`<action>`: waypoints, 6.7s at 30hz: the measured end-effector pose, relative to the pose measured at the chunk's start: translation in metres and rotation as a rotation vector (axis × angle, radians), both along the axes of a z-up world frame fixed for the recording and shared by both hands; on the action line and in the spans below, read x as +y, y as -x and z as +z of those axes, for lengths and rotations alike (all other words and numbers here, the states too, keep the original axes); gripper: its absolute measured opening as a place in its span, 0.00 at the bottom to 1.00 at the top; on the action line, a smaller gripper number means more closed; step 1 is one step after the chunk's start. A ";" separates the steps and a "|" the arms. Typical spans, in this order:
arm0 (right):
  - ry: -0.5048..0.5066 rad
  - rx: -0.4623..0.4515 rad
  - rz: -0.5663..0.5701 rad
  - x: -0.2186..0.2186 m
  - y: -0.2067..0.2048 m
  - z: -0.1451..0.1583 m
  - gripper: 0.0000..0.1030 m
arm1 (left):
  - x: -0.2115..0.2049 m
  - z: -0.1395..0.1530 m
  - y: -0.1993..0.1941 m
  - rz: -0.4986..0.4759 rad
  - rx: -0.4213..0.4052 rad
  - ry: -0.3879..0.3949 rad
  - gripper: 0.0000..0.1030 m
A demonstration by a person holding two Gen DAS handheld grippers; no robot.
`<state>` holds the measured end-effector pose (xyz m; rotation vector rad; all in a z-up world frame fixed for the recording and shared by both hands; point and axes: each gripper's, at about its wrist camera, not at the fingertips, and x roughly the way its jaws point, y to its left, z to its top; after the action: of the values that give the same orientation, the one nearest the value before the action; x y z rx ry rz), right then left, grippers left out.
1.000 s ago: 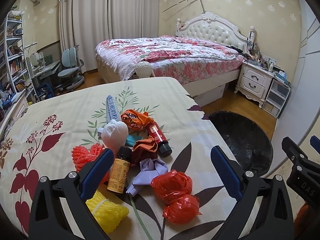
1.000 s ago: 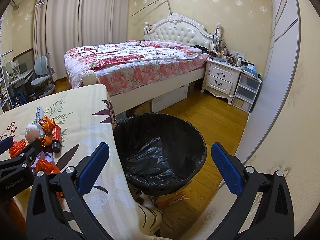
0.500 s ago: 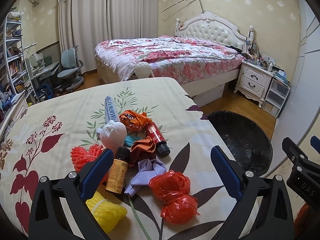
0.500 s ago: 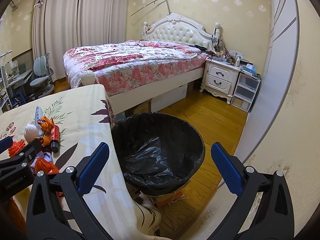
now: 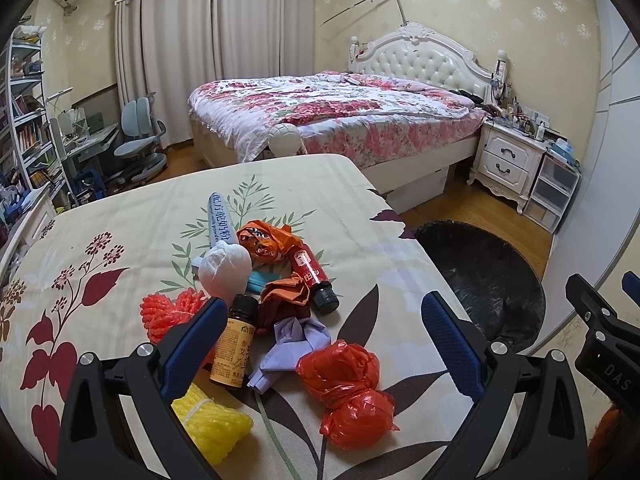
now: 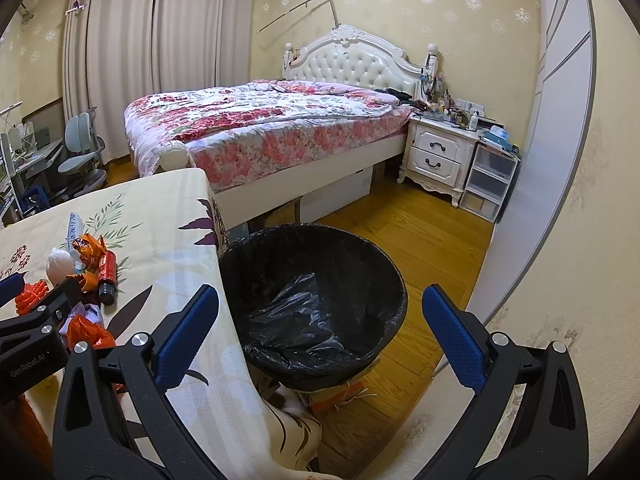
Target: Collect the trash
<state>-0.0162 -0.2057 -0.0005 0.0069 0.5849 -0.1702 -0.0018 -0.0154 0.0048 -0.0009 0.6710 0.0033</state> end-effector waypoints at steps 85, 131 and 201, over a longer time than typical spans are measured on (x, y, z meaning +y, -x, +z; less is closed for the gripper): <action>-0.047 0.165 0.296 0.089 0.013 -0.027 0.73 | 0.073 -0.042 0.048 0.030 0.142 -0.014 0.92; -0.095 0.113 0.275 0.059 -0.009 -0.008 0.31 | 0.056 0.008 0.035 -0.049 -0.020 0.060 0.53; -0.133 0.139 0.048 -0.011 -0.058 -0.039 0.77 | -0.023 -0.002 -0.048 -0.084 0.005 -0.049 0.85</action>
<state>0.0414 -0.2168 -0.0395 0.1101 0.7332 -0.0849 0.0462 -0.0384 0.0028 0.0739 0.6754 -0.0609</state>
